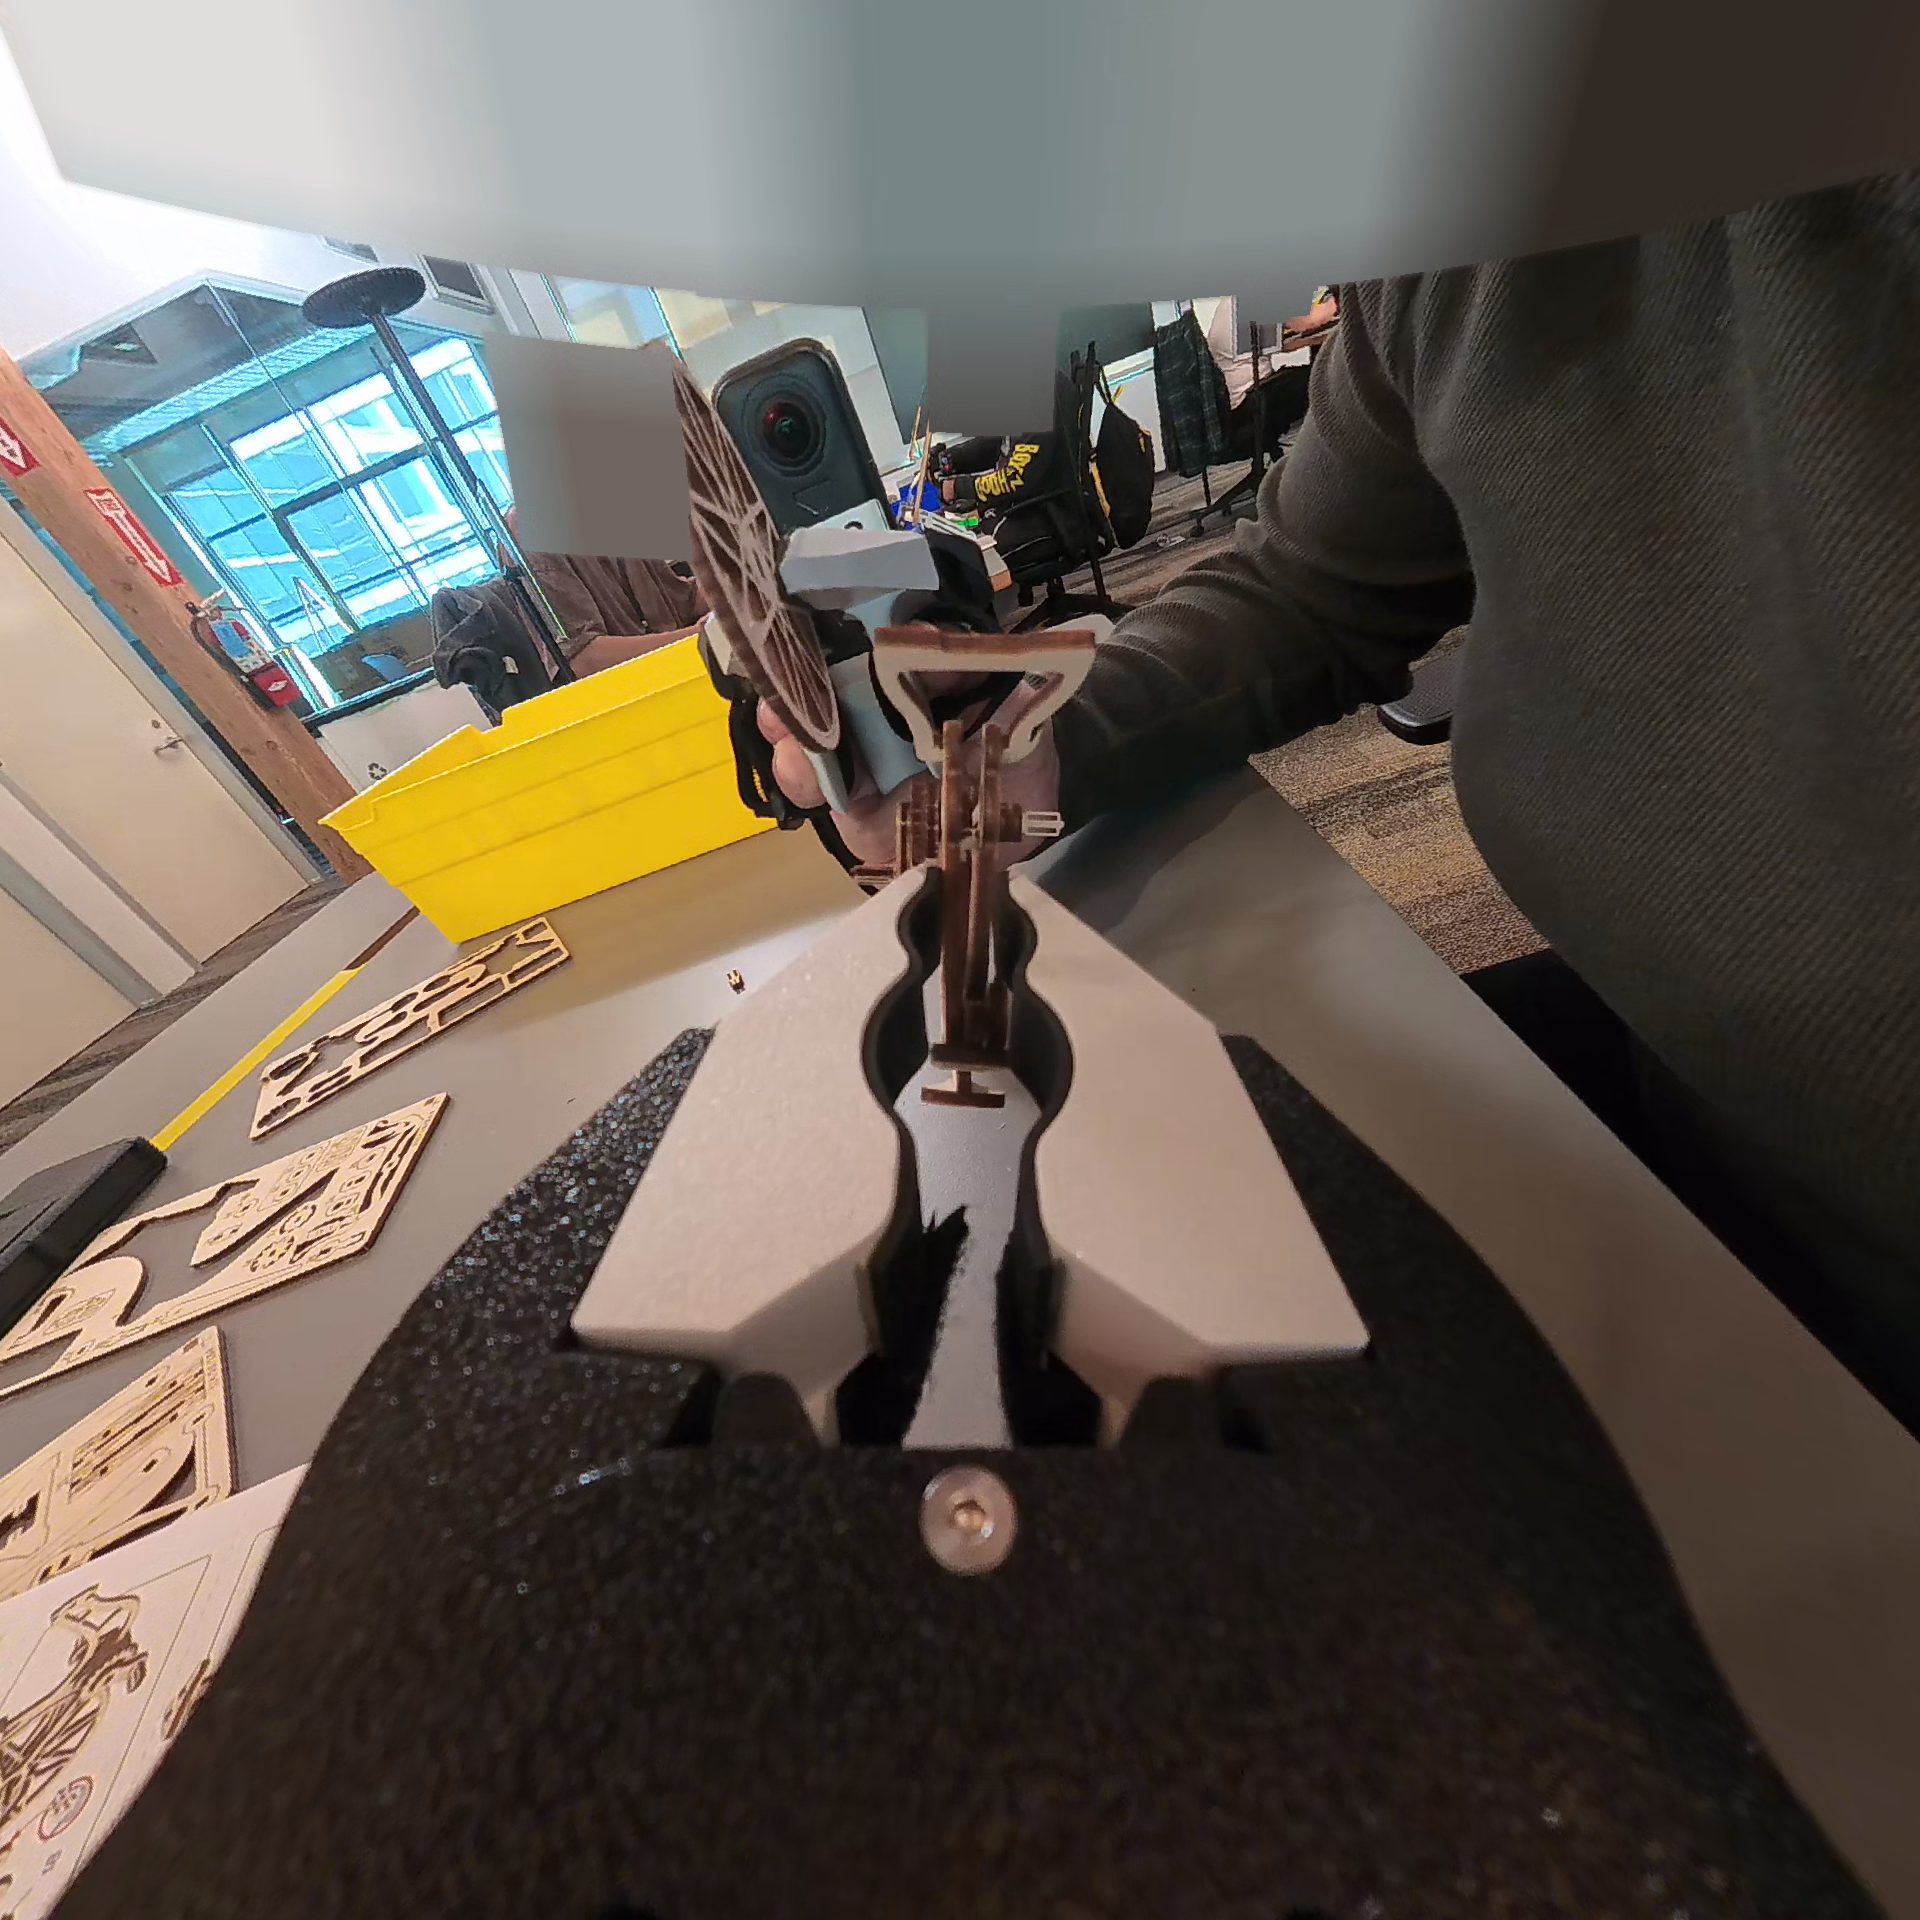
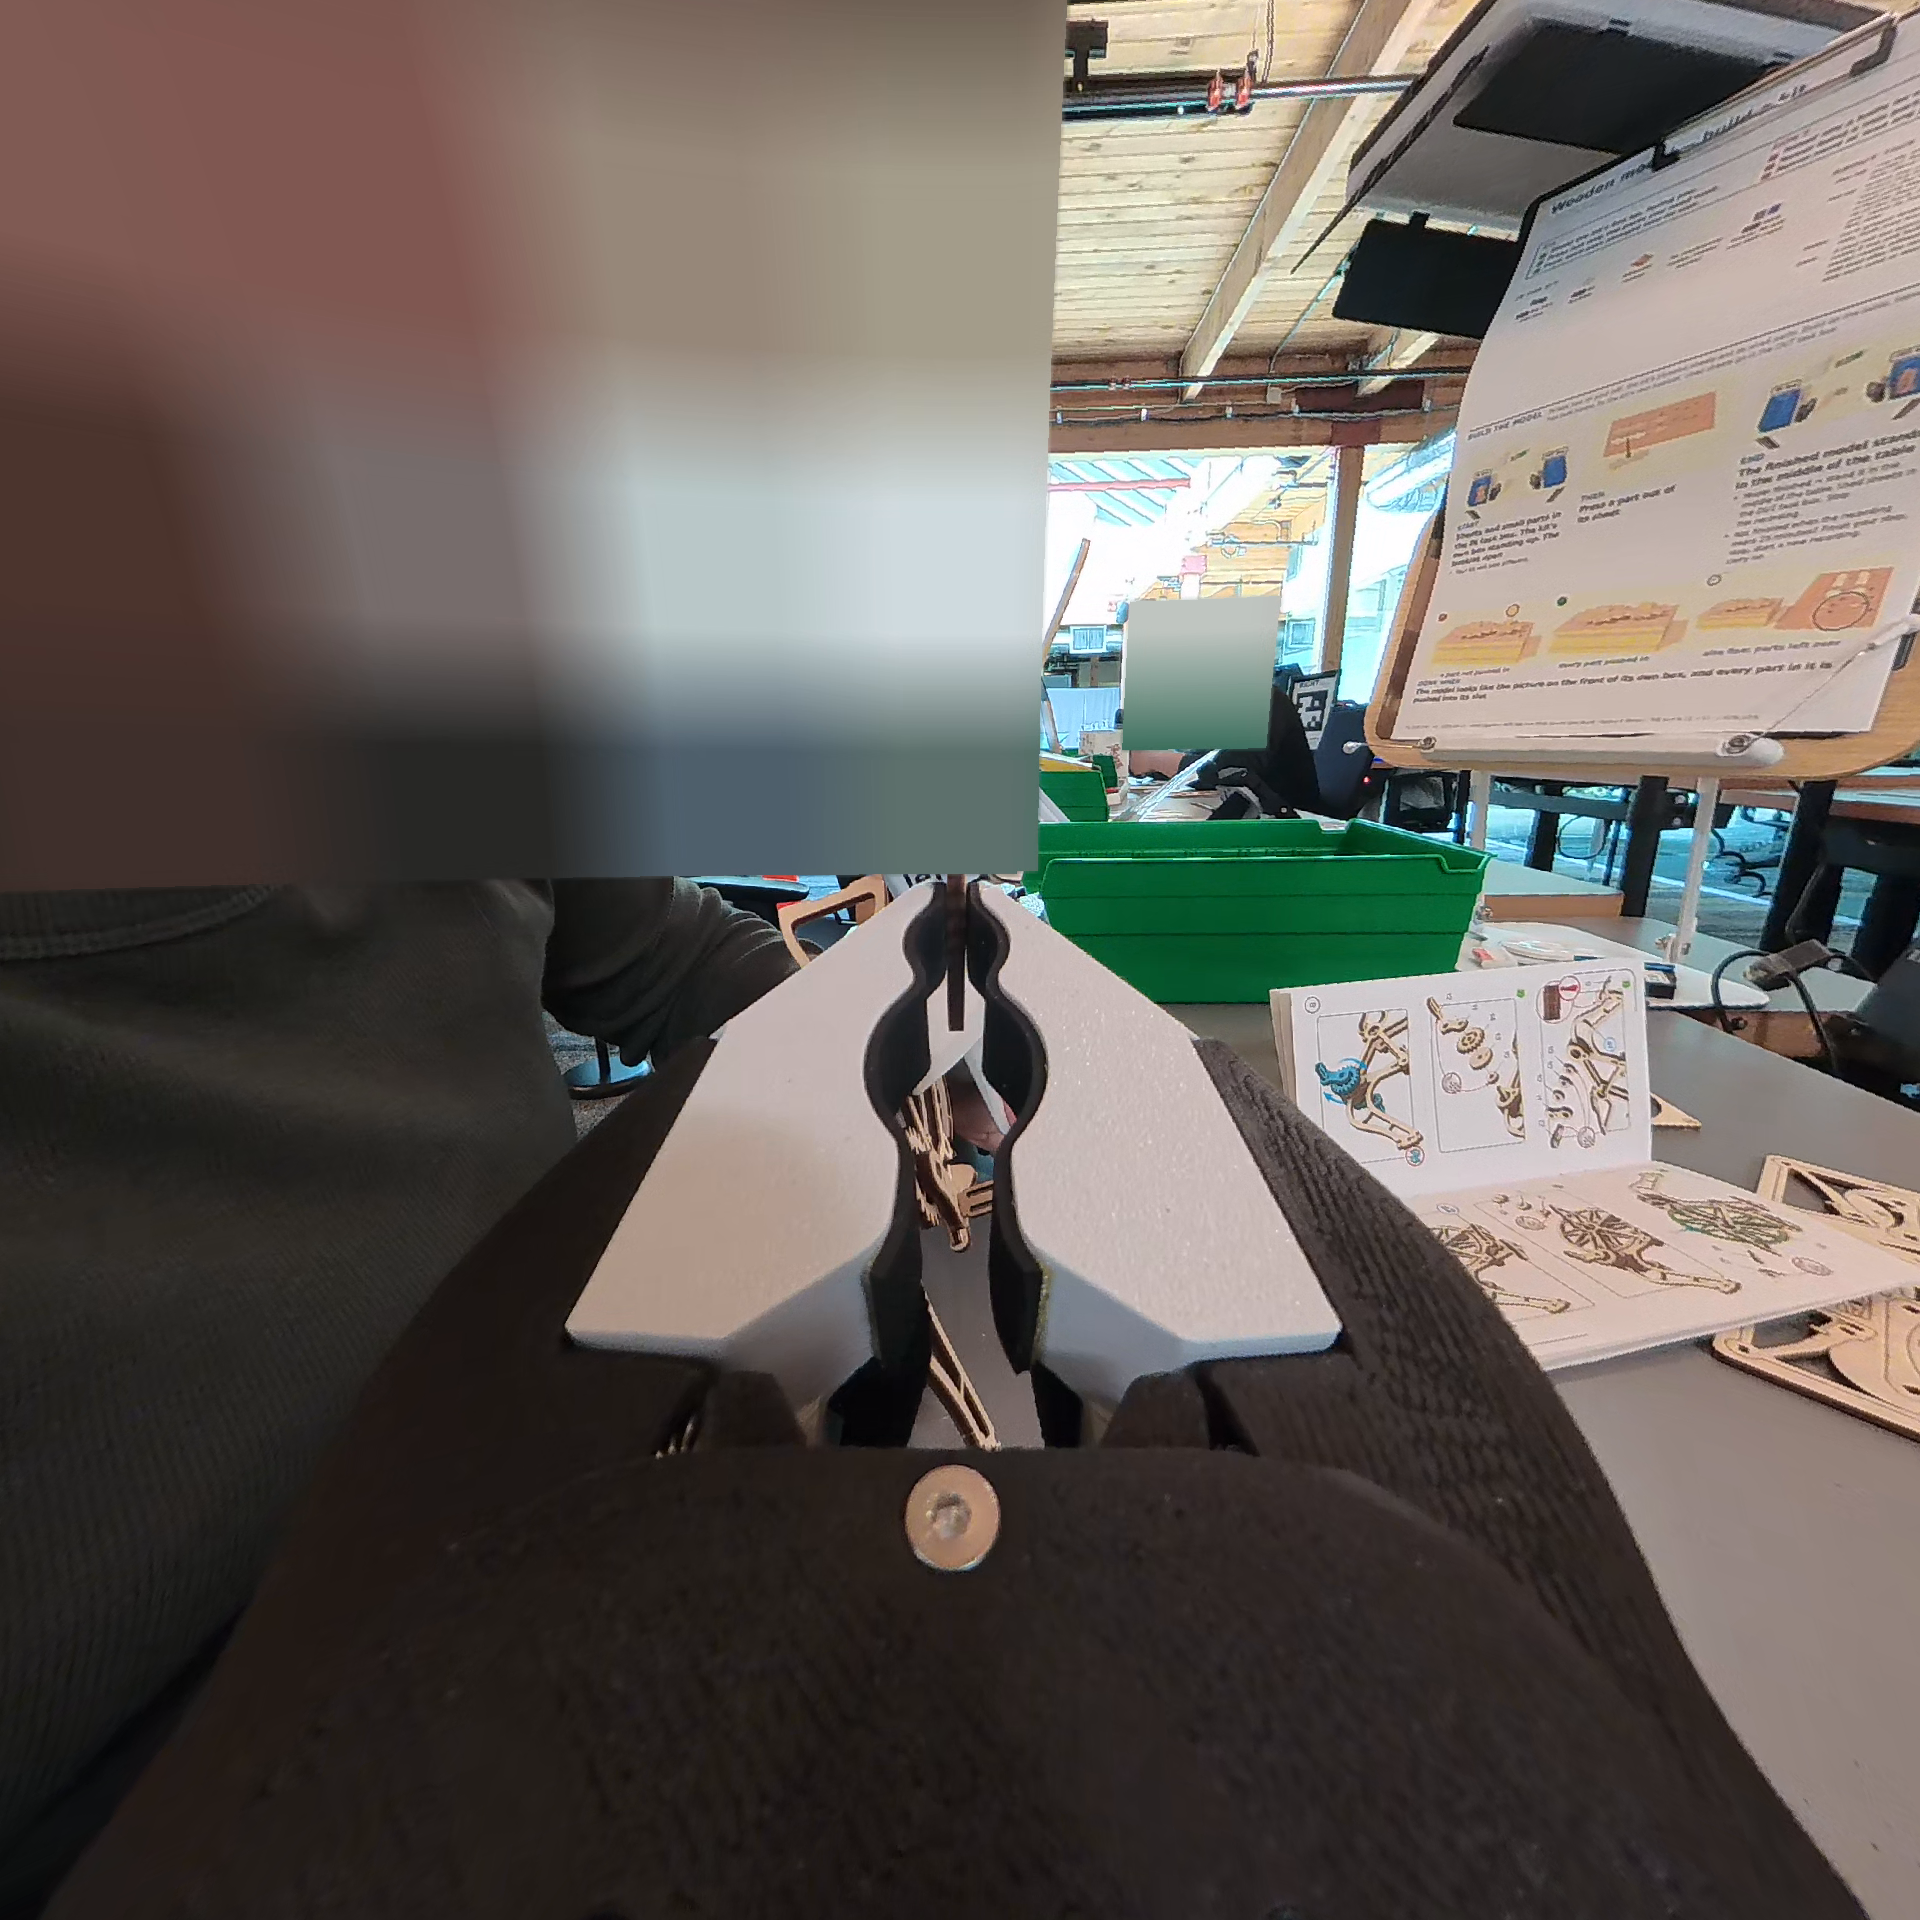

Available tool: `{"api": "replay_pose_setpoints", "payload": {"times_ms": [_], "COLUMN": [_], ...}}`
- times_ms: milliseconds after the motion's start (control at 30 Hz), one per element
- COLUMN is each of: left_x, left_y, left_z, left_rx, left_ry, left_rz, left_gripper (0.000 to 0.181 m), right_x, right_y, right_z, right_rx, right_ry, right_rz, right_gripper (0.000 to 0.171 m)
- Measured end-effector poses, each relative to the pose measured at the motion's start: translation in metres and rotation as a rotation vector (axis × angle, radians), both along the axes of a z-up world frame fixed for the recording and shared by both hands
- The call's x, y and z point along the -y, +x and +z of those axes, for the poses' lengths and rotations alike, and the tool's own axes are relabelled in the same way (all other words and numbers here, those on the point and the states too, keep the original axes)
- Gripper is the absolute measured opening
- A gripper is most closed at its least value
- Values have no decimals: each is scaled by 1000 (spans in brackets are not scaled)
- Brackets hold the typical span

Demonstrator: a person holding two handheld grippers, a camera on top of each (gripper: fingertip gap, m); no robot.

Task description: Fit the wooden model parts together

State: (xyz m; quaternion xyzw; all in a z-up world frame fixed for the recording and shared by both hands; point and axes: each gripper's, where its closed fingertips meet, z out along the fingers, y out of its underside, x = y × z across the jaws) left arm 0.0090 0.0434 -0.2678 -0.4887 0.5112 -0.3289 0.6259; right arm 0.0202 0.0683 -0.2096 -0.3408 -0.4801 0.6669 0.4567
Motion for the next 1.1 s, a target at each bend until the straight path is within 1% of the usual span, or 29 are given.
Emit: {"api": "replay_pose_setpoints", "payload": {"times_ms": [167, 233, 300, 400, 467, 533, 633, 767, 867, 967, 1033, 1100], "left_x": [-1, -6, -14, -29, -36, -41, -42, -40, -41, -48, -55, -54], "left_y": [0, -2, -4, -11, -15, -18, -19, -19, -23, -33, -45, -57], "left_z": [0, -2, -4, -8, -13, -18, -25, -30, -28, -18, -13, -12], "left_rx": [-2, 4, 20, 64, 82, 100, 88, 37, -85, -311, -561, -870], "left_ry": [-8, -52, -159, -371, -533, -644, -744, -818, -834, -731, -646, -613], "left_rz": [5, 26, 41, 75, 74, 75, 67, 51, 91, 212, 322, 380], "left_gripper": [6, 6, 6, 6, 6, 7, 7, 7, 7, 7, 6, 7], "right_x": [-2, -8, -19, -44, -58, -68, -76, -86, -97, -107, -112, -117], "right_y": [-1, -2, -2, -1, 2, 3, 3, 8, 16, 22, 25, 28], "right_z": [0, -1, -2, -4, -5, -7, -10, -8, -4, -4, -5, -4], "right_rx": [2, 10, 15, 33, 41, 55, 83, 85, 72, 65, 64, 52], "right_ry": [-4, -17, -46, -120, -174, -210, -212, -187, -177, -179, -179, -176], "right_rz": [-8, -38, -82, -180, -220, -244, -267, -313, -366, -406, -430, -452], "right_gripper": [0, 0, 0, 0, 0, 0, 0, 0, 0, 0, 0, 0]}}
